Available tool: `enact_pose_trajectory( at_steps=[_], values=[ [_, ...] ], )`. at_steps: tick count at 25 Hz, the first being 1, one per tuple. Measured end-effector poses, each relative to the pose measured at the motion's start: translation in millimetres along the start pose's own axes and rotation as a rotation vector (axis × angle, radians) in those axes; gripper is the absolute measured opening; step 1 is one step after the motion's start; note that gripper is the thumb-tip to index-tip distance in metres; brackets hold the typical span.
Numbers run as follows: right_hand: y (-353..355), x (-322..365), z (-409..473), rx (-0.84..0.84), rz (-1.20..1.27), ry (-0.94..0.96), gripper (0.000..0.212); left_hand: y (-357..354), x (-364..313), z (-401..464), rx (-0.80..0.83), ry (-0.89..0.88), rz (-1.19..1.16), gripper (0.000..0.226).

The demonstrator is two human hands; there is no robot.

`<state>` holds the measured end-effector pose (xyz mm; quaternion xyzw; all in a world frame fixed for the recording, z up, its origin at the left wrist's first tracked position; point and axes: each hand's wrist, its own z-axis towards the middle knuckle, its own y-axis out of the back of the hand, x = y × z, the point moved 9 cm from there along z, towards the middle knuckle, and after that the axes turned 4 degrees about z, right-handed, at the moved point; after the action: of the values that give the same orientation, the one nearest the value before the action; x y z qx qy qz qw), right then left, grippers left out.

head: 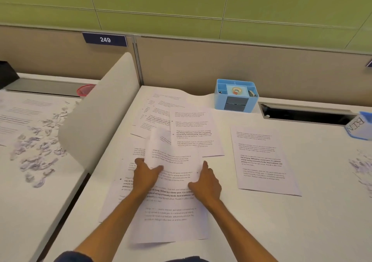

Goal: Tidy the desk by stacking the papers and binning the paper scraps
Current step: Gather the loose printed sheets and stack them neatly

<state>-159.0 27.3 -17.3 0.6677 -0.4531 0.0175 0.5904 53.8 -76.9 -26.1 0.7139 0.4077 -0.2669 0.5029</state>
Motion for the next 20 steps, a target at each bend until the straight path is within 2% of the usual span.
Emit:
enact_pose_trajectory(
  at_steps=[2,4,8,10,12,14,18,20],
  values=[
    [1.4,-1.0,0.6,-0.004,0.008,-0.021,0.091,9.5,0.2,6.0,0.073,0.075,-0.25,0.049],
    [3.7,-1.2,0.8,-0.008,0.016,-0.029,0.086,13.0,0.4,12.4,0.185,0.097,-0.315,0.04],
    [6.8,8.8,11.9,-0.061,-0.09,0.122,0.077,23.5,-8.4,17.7,0.283,-0.064,-0.152,0.028],
    [-0.7,13.2,23.3,0.017,-0.158,0.231,0.079,31.4,-15.7,20.1,0.292,-0.147,-0.09,0.029],
    [-5.9,6.5,35.0,0.1,-0.229,0.252,0.09,40.4,-21.4,23.1,0.294,-0.208,-0.039,0.031],
    [0.2,-3.2,45.9,0.096,-0.28,0.236,0.102,52.3,-27.4,25.9,0.282,-0.268,-0.004,0.031],
    [24.1,0.7,55.7,-0.016,-0.302,0.237,0.081,83.2,-45.9,30.2,0.229,-0.356,-0.03,0.027],
    [26.7,15.2,52.7,-0.036,-0.22,0.283,0.08,98.8,-59.1,28.2,0.202,-0.377,-0.073,0.026]
  ],
)
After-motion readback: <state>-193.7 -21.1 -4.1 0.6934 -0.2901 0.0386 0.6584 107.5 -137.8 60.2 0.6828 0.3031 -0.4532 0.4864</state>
